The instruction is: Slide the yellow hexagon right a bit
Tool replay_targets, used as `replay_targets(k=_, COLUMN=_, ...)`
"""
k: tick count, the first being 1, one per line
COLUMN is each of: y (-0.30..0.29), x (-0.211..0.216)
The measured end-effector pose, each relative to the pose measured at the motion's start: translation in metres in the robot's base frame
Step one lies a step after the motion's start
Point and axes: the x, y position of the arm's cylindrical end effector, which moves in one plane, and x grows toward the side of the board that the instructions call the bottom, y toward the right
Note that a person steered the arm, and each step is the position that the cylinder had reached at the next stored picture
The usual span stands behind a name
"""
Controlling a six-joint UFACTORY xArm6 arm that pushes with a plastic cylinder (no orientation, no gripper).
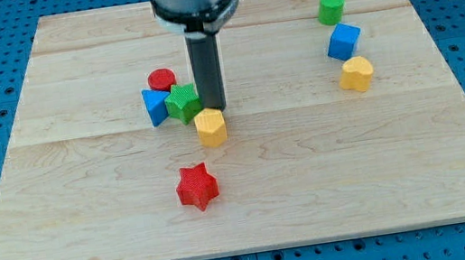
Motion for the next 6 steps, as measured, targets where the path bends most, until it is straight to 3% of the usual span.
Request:
replay_targets(k=3, y=-0.063, x=0.051)
replay_targets(k=6, y=-0.018, x=0.055)
